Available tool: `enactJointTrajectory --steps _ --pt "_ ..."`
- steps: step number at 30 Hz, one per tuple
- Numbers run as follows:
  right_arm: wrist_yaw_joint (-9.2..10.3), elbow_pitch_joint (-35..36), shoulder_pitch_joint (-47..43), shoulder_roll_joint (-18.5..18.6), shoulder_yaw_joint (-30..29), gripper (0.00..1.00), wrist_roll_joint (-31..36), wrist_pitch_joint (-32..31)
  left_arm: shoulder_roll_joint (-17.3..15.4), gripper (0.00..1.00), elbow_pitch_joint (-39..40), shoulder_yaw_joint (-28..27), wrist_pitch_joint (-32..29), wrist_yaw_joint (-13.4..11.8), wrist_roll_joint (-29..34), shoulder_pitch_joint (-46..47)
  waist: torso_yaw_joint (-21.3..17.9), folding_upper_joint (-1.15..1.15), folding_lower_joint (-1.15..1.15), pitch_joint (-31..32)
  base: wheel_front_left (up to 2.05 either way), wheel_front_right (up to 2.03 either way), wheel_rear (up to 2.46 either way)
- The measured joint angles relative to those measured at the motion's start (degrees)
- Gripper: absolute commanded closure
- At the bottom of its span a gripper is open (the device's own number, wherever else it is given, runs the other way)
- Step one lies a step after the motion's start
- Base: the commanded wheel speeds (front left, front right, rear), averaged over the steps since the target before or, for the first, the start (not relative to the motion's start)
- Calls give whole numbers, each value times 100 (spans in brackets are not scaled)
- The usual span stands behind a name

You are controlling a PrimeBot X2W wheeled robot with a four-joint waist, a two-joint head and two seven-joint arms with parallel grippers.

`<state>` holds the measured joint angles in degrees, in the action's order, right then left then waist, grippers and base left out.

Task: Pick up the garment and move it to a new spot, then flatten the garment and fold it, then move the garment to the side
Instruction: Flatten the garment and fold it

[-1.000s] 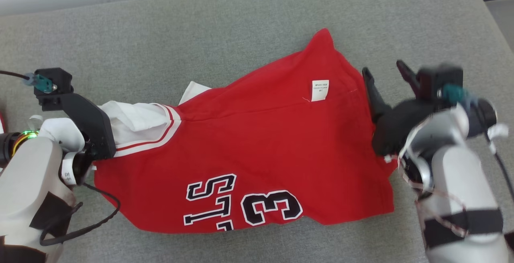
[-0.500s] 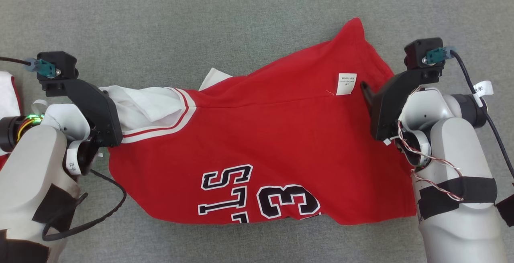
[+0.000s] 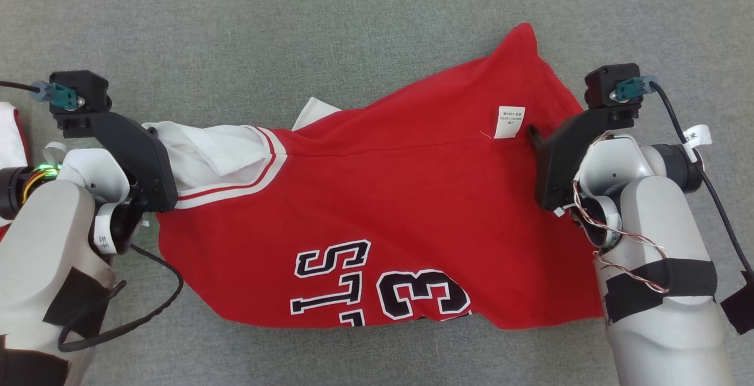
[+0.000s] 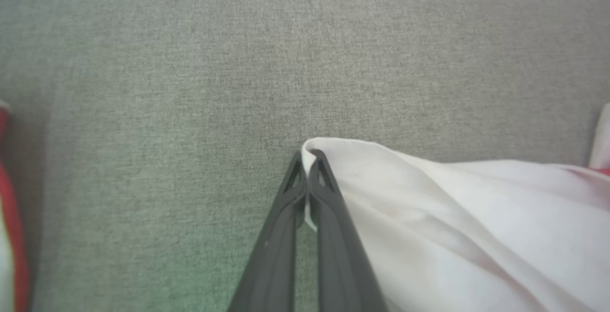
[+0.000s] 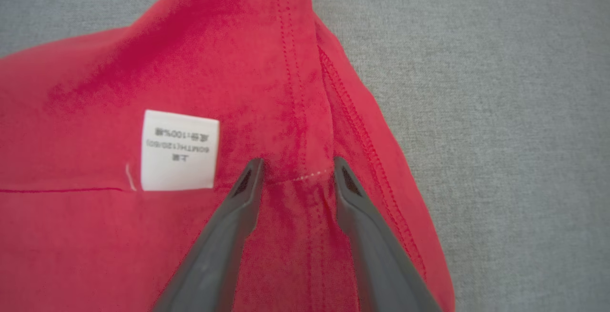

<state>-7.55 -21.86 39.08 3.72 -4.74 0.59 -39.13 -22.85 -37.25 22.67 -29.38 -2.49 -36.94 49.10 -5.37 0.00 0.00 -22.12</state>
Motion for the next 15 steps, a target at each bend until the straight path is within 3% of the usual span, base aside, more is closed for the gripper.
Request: enactJointTrajectory --steps 1,2,3,10,15 --pt "0 -19 8 -3 31 64 0 55 0 100 -11 4 8 3 -5 0 -1 0 0 5 0 0 0" --pt "0 -44 21 -3 64 92 1 93 5 100 -19 13 13 2 -5 0 0 0 0 13 0 0 0" --pt "0 -67 33 0 103 100 1 126 11 100 -22 15 20 2 -8 0 0 0 0 23 0 0 0" --pt "0 -10 98 63 79 100 56 410 20 100 23 -43 409 51 -56 -5 -5 0 0 141 0 0 0" --pt "0 275 111 122 -22 100 -162 616 60 100 209 -403 1054 254 -320 37 -14 0 0 315 0 0 0"
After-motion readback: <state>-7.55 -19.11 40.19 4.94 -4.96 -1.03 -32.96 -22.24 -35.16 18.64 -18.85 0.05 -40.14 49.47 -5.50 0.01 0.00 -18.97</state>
